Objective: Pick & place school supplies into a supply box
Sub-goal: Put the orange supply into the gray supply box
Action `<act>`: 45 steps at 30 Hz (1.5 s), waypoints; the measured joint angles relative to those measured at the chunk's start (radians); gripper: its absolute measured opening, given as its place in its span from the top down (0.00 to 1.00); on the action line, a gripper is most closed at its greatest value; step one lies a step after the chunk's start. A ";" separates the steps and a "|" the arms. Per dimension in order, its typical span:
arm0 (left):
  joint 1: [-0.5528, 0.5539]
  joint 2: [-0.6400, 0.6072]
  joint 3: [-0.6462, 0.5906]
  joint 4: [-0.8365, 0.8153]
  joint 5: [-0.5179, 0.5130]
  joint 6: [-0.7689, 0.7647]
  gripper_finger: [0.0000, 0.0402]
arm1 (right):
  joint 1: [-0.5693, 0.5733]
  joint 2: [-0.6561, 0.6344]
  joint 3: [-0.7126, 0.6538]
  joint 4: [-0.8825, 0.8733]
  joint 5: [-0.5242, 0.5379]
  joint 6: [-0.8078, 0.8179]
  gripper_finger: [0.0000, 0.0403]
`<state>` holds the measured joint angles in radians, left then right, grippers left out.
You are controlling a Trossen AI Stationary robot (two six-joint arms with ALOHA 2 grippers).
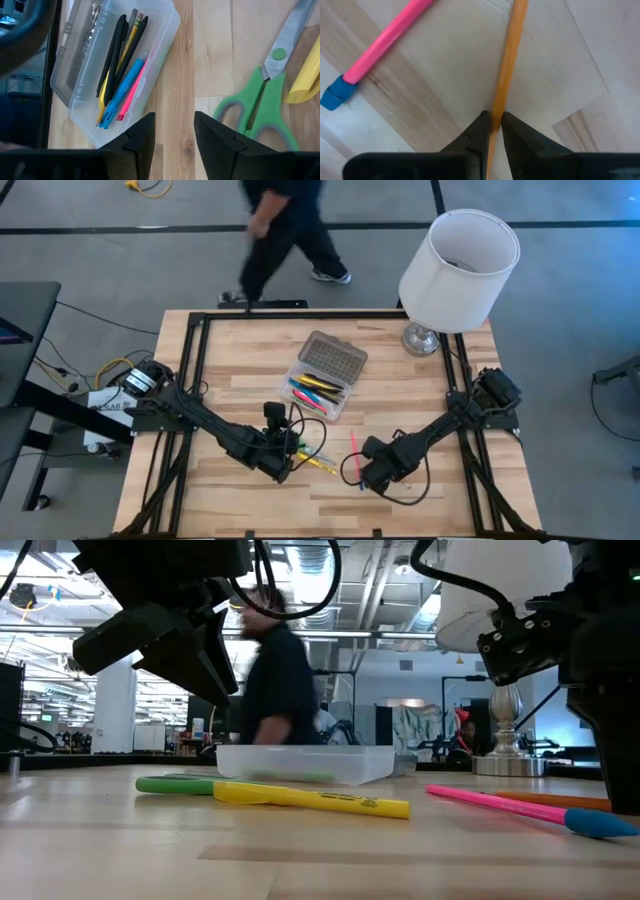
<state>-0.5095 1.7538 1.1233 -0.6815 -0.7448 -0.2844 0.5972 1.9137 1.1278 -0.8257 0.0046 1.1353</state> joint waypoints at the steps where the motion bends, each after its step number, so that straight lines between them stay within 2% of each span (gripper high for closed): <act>1: 0.000 0.000 0.000 0.000 0.000 0.000 0.67 | 0.000 0.000 0.000 0.000 -0.004 -0.008 0.88; 15: 0.000 0.000 0.000 0.000 0.000 0.000 0.67 | 0.000 0.000 0.000 0.005 -0.003 -0.019 0.88; 26: 0.000 0.000 0.000 0.000 0.000 0.000 0.67 | 0.000 0.000 0.000 0.008 -0.001 -0.035 0.98; 35: 0.000 0.000 0.000 0.000 0.000 0.000 0.67 | 0.000 0.000 -0.001 0.009 -0.001 -0.037 0.95; 45: 0.000 0.000 0.000 0.000 0.000 0.001 0.67 | 0.000 0.000 -0.001 0.009 0.000 -0.037 0.98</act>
<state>-0.5095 1.7538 1.1233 -0.6815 -0.7452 -0.2836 0.5976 1.9133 1.1271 -0.8164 0.0044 1.0985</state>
